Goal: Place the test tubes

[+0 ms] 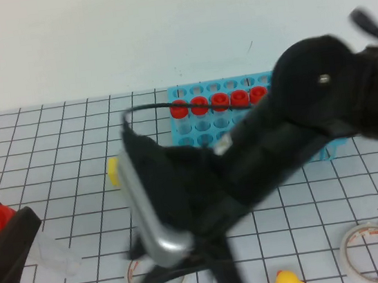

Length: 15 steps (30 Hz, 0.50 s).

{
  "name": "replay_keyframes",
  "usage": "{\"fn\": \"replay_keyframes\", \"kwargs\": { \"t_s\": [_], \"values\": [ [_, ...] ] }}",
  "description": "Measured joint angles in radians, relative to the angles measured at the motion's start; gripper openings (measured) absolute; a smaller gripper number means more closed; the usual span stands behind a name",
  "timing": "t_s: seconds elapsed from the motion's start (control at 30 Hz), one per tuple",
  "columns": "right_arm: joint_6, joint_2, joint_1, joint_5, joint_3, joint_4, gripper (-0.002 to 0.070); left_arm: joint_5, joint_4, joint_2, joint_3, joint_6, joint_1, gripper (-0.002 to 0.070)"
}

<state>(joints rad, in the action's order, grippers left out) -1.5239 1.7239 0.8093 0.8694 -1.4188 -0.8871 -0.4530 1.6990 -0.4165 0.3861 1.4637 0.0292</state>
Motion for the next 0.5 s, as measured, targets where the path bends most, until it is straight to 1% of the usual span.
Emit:
{"fn": "replay_keyframes", "kwargs": {
  "t_s": [0.07, 0.13, 0.17, 0.27, 0.33, 0.5],
  "values": [
    [0.156, -0.044, 0.000, 0.054, 0.000, 0.214, 0.0158, 0.000, 0.000, 0.000, 0.000, 0.020, 0.000, 0.0260],
    [0.335, -0.083, 0.000, 0.113, 0.000, 0.406, 0.0074, 0.000, 0.000, 0.000, 0.000, 0.038, 0.000, 0.0260],
    [0.438, -0.105, 0.000, 0.148, 0.000, 0.511, 0.0050, 0.000, 0.000, 0.000, 0.000, 0.049, 0.000, 0.0260],
    [0.680, -0.168, -0.002, 0.231, 0.012, 0.771, 0.0019, 0.000, 0.000, 0.000, 0.000, 0.094, 0.000, 0.0260],
    [0.787, -0.229, -0.004, 0.240, 0.047, 0.870, 0.0012, -0.002, 0.000, 0.000, 0.000, 0.132, 0.000, 0.0260],
    [0.945, -0.430, -0.004, 0.117, 0.237, 0.996, 0.0008, -0.006, 0.000, 0.000, 0.000, 0.174, 0.000, 0.0260]
  ]
}}
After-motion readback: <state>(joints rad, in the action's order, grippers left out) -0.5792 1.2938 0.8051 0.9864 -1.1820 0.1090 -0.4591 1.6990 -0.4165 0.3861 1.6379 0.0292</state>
